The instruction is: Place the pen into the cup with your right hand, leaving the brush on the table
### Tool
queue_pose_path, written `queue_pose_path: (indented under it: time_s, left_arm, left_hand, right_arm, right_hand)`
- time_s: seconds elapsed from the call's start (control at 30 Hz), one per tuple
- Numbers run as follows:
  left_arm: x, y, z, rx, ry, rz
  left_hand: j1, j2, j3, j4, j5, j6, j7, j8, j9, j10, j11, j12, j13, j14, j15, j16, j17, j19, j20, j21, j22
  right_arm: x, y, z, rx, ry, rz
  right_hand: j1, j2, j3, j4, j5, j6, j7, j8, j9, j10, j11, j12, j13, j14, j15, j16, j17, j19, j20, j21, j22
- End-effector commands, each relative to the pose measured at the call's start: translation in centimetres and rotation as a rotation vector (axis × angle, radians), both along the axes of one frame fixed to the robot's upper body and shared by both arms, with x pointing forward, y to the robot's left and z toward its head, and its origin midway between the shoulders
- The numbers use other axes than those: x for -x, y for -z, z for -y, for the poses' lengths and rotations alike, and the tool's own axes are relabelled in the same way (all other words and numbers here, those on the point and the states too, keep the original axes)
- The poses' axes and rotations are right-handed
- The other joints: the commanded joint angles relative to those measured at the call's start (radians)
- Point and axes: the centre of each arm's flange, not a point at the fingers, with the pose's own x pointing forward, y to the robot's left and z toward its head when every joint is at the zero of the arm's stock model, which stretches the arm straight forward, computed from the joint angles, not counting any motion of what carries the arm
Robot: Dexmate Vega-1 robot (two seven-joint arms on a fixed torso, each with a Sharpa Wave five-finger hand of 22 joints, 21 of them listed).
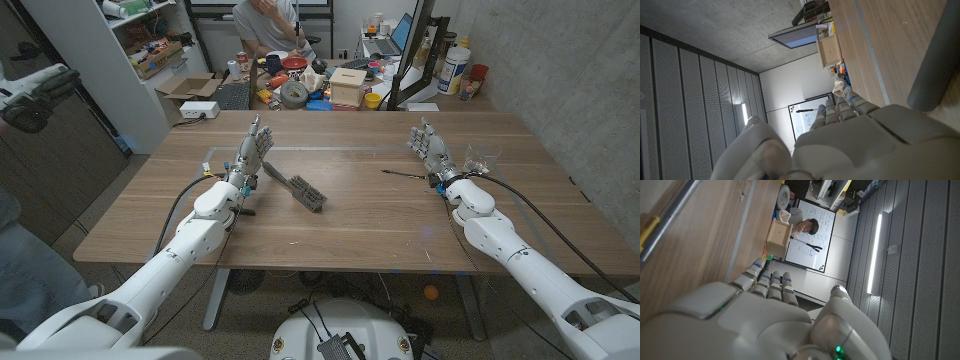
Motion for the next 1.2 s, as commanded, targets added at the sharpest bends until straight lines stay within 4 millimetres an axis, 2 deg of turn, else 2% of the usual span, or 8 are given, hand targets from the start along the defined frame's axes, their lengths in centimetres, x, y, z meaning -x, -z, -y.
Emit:
queue_pose_path:
  time_s: [0.03, 0.53, 0.57, 0.7, 1.2]
  left_arm:
    - [0.0, 0.2, 0.2, -0.002, 0.003, -0.017]
    - [-0.3, 0.1, 0.3, -0.012, 0.016, -0.019]
    - [-0.3, 0.1, 0.3, -0.012, 0.017, -0.018]
    - [-0.3, 0.0, 0.2, -0.012, 0.016, -0.021]
    - [0.1, -1.5, 0.2, -0.047, 0.016, -0.007]
  left_hand:
    - [0.012, 0.002, -0.002, 0.006, 0.008, -0.001, 0.016, 0.005, 0.004, 0.001, 0.011, 0.003, 0.002, -0.001, 0.01, 0.003, 0.004, -0.004, -0.008, 0.004, 0.003]
    - [0.019, 0.008, -0.002, 0.004, 0.009, 0.0, 0.013, 0.002, 0.004, 0.002, 0.01, 0.001, 0.002, 0.0, 0.011, 0.002, 0.004, -0.009, -0.003, 0.002, 0.003]
    - [0.02, 0.008, -0.002, 0.004, 0.009, 0.0, 0.012, 0.002, 0.004, 0.001, 0.009, 0.001, 0.002, -0.001, 0.011, 0.001, 0.004, -0.01, -0.002, 0.002, 0.004]
    - [0.021, 0.009, -0.002, 0.004, 0.009, 0.0, 0.013, 0.002, 0.004, 0.002, 0.009, 0.001, 0.002, -0.002, 0.011, 0.001, 0.004, -0.011, -0.001, 0.001, 0.004]
    - [0.027, 0.016, -0.003, 0.003, 0.01, 0.003, 0.012, 0.001, 0.005, 0.004, 0.006, 0.0, 0.002, -0.001, 0.011, 0.001, 0.005, -0.015, 0.0, -0.001, 0.004]
  right_arm:
    - [-0.2, 0.3, -0.2, 0.005, 0.008, -0.008]
    - [0.3, -0.3, -0.4, 0.077, 0.095, 0.038]
    - [0.4, -0.4, -0.4, 0.092, 0.106, 0.048]
    - [1.1, -0.7, -0.5, 0.142, 0.155, 0.07]
    - [3.2, -0.7, -1.0, 0.29, 0.294, 0.116]
  right_hand:
    - [0.012, 0.001, 0.008, -0.004, 0.006, 0.021, 0.001, 0.008, 0.005, 0.012, 0.006, 0.008, 0.005, 0.006, 0.005, 0.007, 0.004, 0.008, -0.001, 0.007, 0.004]
    - [0.051, 0.01, 0.021, -0.029, 0.003, 0.073, -0.02, 0.02, 0.005, 0.043, -0.006, 0.015, 0.006, 0.039, -0.008, 0.013, 0.004, 0.028, -0.007, 0.013, 0.004]
    - [0.067, 0.015, 0.027, -0.038, 0.003, 0.084, -0.029, 0.022, 0.006, 0.051, -0.011, 0.017, 0.006, 0.048, -0.011, 0.014, 0.004, 0.03, -0.008, 0.013, 0.003]
    - [0.091, 0.021, 0.037, -0.052, 0.001, 0.105, -0.038, 0.026, 0.006, 0.064, -0.017, 0.02, 0.006, 0.055, -0.016, 0.014, 0.004, 0.034, -0.008, 0.013, 0.003]
    - [0.171, 0.036, 0.066, -0.097, -0.004, 0.157, -0.058, 0.034, 0.007, 0.088, -0.038, 0.022, 0.007, 0.079, -0.026, 0.013, 0.004, 0.039, -0.01, 0.012, 0.003]
